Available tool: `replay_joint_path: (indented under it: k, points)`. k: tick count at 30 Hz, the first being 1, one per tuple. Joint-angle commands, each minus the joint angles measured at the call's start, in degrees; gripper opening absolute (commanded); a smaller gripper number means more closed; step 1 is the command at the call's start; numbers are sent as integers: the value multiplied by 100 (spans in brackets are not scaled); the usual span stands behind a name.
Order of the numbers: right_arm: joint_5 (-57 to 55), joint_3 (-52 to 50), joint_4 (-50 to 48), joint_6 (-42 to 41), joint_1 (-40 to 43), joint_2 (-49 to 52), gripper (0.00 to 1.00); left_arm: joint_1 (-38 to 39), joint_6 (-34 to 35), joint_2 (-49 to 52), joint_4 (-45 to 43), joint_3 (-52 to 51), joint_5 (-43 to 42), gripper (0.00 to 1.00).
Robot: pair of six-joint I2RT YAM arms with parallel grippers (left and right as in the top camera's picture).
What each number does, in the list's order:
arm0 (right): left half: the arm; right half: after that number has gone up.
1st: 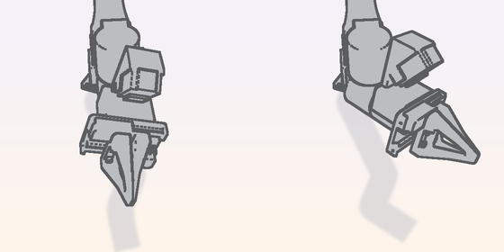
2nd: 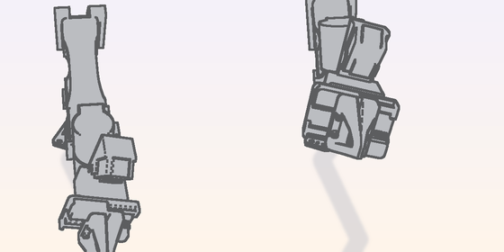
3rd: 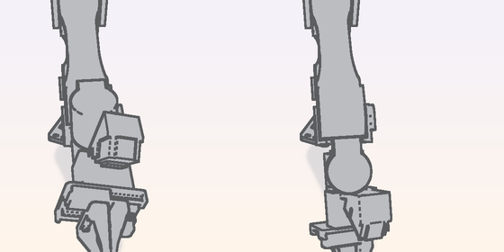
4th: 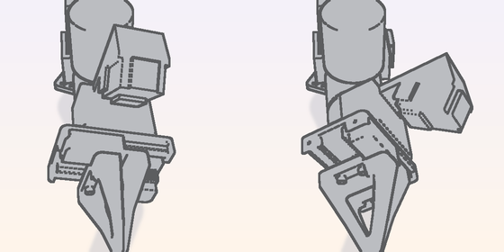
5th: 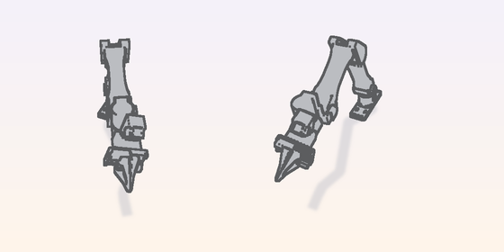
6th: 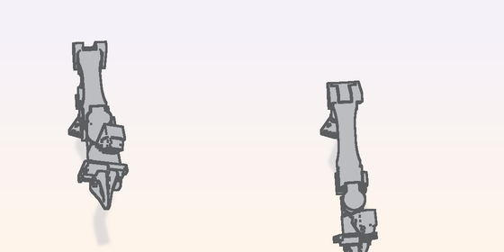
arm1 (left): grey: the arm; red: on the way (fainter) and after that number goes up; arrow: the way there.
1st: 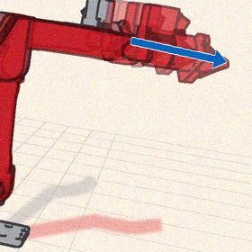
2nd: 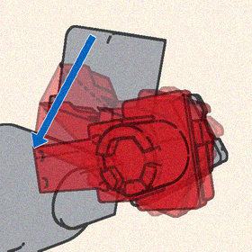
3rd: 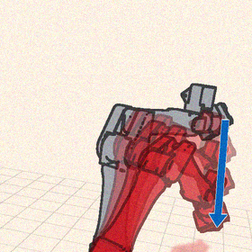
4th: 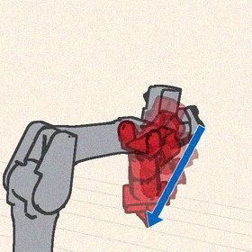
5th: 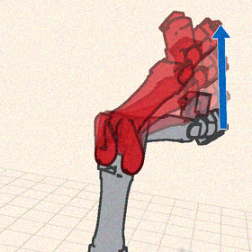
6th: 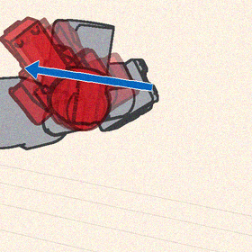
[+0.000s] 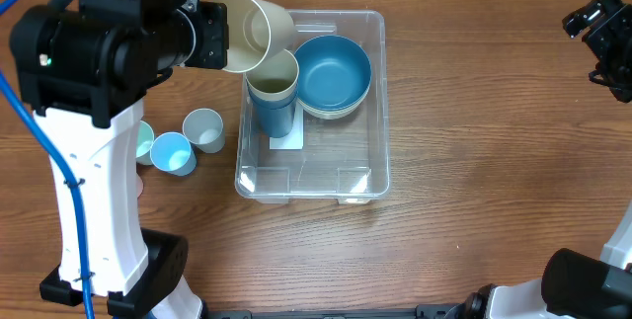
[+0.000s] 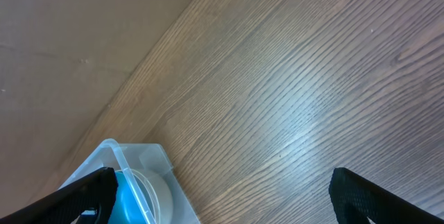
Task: Pack container
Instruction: 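Lift the cream cup over the bin and nest it on the stack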
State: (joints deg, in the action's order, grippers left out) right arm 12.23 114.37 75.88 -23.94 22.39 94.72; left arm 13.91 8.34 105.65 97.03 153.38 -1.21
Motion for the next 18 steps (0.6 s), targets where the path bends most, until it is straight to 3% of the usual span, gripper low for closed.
replay_joint_path:
  k: [1,8,18]
  points:
    - [31,35,-31,-11,-9,-37,100,37,-103,-236,-22,-352,59,4]
    - [31,35,-31,-11,-9,-37,100,37,-31,-345,-22,-1086,59,4]
    - [33,35,-31,-11,-9,-37,100,37,-20,-339,-22,-1342,188,16]
